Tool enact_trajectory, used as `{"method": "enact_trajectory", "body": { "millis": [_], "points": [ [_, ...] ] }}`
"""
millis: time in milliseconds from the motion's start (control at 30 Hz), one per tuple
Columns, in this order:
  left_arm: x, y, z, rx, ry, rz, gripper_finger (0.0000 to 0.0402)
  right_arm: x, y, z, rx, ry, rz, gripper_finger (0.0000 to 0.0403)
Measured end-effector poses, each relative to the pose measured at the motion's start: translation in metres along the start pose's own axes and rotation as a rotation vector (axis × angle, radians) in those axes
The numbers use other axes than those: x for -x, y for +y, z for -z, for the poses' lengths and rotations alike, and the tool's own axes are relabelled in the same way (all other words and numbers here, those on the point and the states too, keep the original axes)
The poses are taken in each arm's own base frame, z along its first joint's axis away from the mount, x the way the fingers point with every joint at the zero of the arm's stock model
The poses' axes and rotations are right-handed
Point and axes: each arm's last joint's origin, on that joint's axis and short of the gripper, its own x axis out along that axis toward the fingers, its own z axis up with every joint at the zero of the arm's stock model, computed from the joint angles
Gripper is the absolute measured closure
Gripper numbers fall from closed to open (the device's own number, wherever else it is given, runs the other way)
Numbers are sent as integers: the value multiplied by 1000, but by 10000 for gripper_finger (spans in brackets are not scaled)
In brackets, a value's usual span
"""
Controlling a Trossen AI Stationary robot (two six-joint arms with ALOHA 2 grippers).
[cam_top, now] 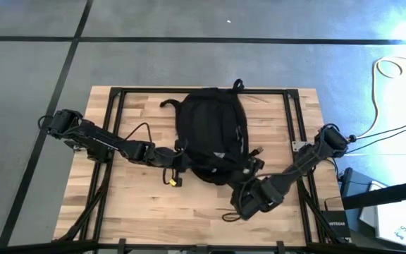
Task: Unpack backpack
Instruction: Close the transparent zipper bag
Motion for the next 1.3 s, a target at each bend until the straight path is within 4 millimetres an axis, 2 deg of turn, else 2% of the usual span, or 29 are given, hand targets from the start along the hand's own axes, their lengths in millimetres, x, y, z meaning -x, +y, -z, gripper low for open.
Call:
{"method": "enact_trajectory", "body": {
  "millis": [133, 333, 467, 533, 600, 700, 800, 933, 1000, 1100, 1300],
  "points": [
    [0, 2, -2, -10, -19, -35, 359, -9, 9, 11, -26, -47, -20, 70],
    [0, 2, -11, 29, -107, 10, 239, -9, 24, -1, 26, -268, -78, 70],
    [1, -3, -17, 62, -171, 197, 154, -4, 33, -16, 106, -457, -52, 70],
    [4, -8, -21, 49, -214, 280, 128, -4, 34, -22, 137, -499, -37, 70],
    [7, -18, -22, -6, -238, 292, 119, -6, 33, -28, 148, -512, -31, 70],
    [16, -31, -21, -99, -208, 196, 118, -11, 31, -39, 117, -516, -57, 70],
    [31, -39, -15, -170, -108, -58, 120, -20, 33, -45, 146, -490, -95, 70],
    [45, -42, 6, -262, 72, -466, 121, -48, 44, -45, 283, -434, -71, 70],
    [51, -40, 16, -299, 137, -600, 121, -60, 51, -46, 321, -420, -84, 70],
    [54, -31, 33, -287, 256, -606, 122, -70, 62, -50, 317, -446, -143, 70],
    [49, -10, 59, -301, 364, -657, 122, -64, 69, -59, 322, -555, -177, 70]
  ]
}}
